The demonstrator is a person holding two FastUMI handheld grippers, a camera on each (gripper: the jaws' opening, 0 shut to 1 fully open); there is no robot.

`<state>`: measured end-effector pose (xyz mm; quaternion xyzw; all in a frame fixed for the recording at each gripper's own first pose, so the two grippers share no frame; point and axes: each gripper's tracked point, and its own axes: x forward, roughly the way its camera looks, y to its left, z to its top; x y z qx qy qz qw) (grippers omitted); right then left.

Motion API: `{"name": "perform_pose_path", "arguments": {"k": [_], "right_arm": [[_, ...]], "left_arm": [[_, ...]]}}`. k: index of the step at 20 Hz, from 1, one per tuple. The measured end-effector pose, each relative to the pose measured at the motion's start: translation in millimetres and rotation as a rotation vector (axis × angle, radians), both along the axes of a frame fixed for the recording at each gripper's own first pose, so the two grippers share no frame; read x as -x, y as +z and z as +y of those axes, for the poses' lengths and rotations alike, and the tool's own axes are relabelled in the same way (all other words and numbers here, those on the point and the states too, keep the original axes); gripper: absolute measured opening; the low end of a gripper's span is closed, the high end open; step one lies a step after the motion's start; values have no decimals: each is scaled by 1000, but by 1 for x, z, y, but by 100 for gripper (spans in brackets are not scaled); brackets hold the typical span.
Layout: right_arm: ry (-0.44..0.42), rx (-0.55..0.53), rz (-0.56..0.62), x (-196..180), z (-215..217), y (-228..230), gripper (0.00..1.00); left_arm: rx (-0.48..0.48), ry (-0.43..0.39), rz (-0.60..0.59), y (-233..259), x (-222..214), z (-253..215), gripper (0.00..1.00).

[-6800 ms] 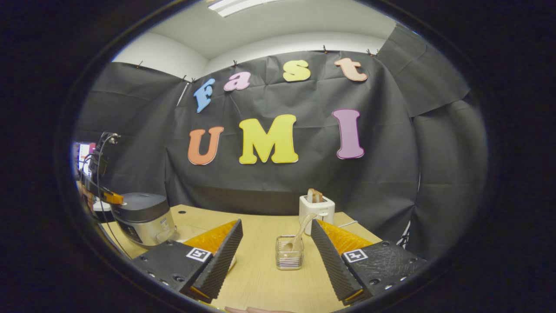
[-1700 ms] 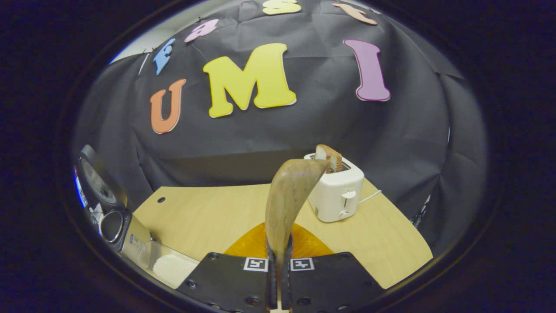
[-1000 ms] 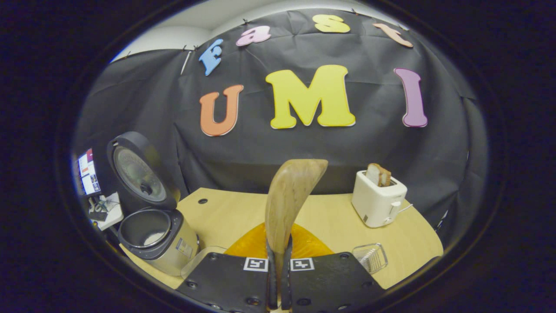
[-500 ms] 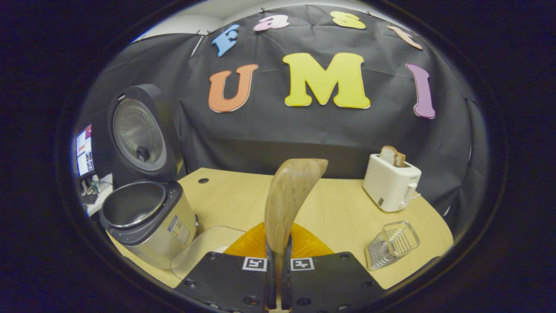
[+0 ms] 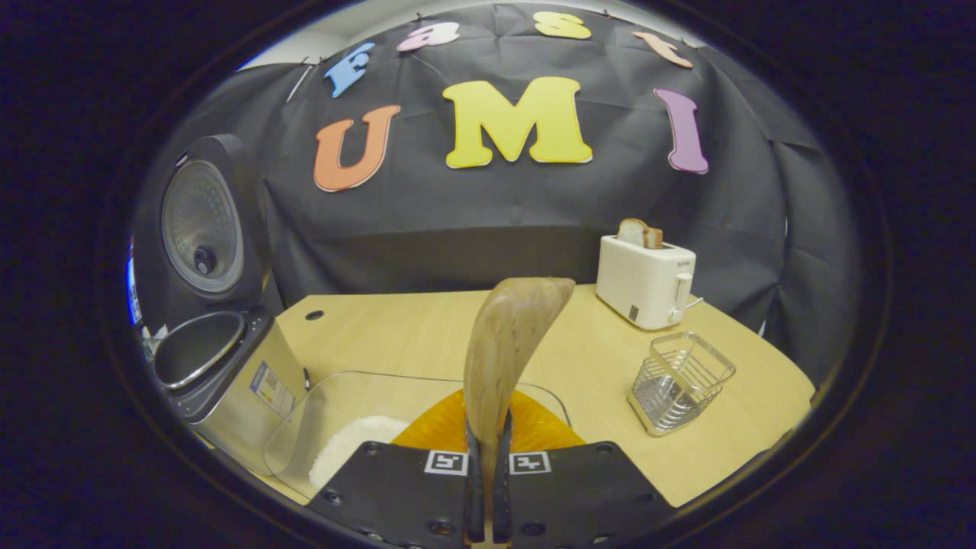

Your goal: Close the left gripper, press the button to open the rice cooker; take a wooden spoon from the chopstick holder with the right hand, scoop a spoonful of rice and pour it into the rice cooker, then put the wooden spoon back into the chopstick holder.

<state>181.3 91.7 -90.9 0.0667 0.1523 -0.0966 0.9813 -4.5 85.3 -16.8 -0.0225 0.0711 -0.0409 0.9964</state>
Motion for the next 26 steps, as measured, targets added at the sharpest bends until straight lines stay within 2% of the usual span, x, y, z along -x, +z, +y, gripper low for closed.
{"name": "perform_pose_path", "arguments": {"k": [5, 6, 8, 11, 12, 13, 17, 19, 24, 26], "right_arm": [[-55, 40, -21, 2, 3, 0, 5], [-61, 45, -23, 2, 6, -1, 5], [-67, 55, -14, -1, 14, -4, 5], [-54, 66, -4, -4, 35, -5, 5], [-47, 62, -5, -4, 43, -6, 5], [-41, 67, -7, -5, 50, -5, 5], [-24, 57, -12, -1, 73, -5, 5], [-23, 14, -19, 2, 74, -4, 5], [-43, -250, -35, 5, 54, -11, 5], [-49, -324, -34, 8, 47, -14, 5]], "left_arm": [[-5, -22, -1, -1, 2, -4, 97], [-9, -27, 2, -1, 2, -5, 100], [-17, -32, 1, -1, 2, -5, 97], [-28, -28, -12, 1, 2, -1, 96], [-31, -24, -15, 1, 2, 2, 92], [-34, -26, -17, 1, 3, 4, 96], [-25, -20, -4, -4, 2, 13, 97], [-18, -23, -1, -5, 2, 14, 96], [-3, -41, -6, -3, 1, 7, 97], [0, -44, -4, -3, 0, 5, 97]]}}
